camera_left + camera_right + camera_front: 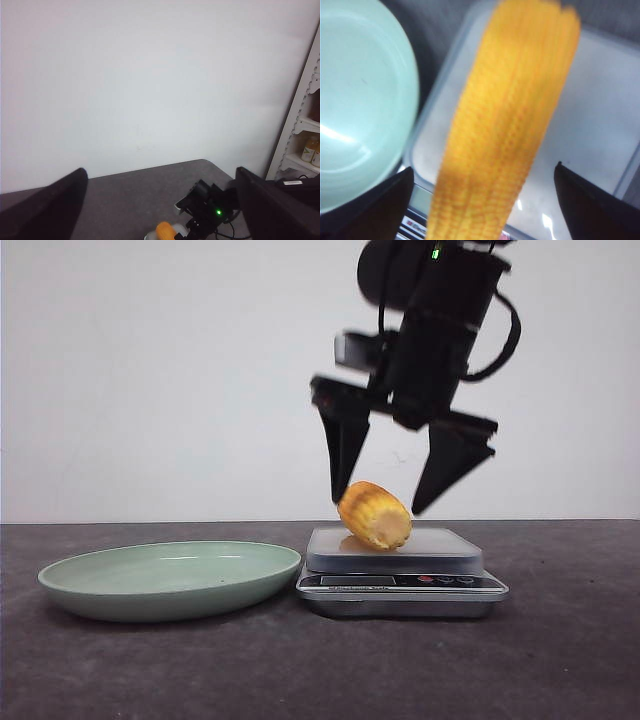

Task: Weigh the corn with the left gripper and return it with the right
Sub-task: 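Lower the right gripper over the corn on the scale and close it, then lift the corn with the right gripper and carry it over the plate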

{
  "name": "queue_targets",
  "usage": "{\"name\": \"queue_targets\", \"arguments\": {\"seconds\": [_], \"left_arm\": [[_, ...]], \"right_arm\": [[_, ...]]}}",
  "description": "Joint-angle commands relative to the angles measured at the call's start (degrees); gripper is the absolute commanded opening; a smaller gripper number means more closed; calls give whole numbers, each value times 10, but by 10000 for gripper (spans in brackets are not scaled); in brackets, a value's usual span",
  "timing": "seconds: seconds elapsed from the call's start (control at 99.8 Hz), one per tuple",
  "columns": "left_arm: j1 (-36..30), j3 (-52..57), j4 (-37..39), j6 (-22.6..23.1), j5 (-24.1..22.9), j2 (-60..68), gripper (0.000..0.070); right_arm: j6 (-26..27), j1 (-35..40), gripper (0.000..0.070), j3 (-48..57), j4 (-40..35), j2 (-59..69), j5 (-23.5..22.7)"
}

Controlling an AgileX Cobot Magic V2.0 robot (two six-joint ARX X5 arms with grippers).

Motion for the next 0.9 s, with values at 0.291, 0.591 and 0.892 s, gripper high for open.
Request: {"name": "queue_targets", "arguments": {"seconds": [0.291, 0.591, 0.892], "left_arm": [[-4, -3, -26, 15, -1, -11, 551], [-4, -2, -26, 31, -12, -14, 551], [-4, -10, -26, 58, -28, -14, 551]], "right_arm": [[44, 5, 0, 12, -24, 22, -21], [64, 19, 0, 36, 30, -62, -13], [93, 96, 0, 167, 104, -100, -36]]}}
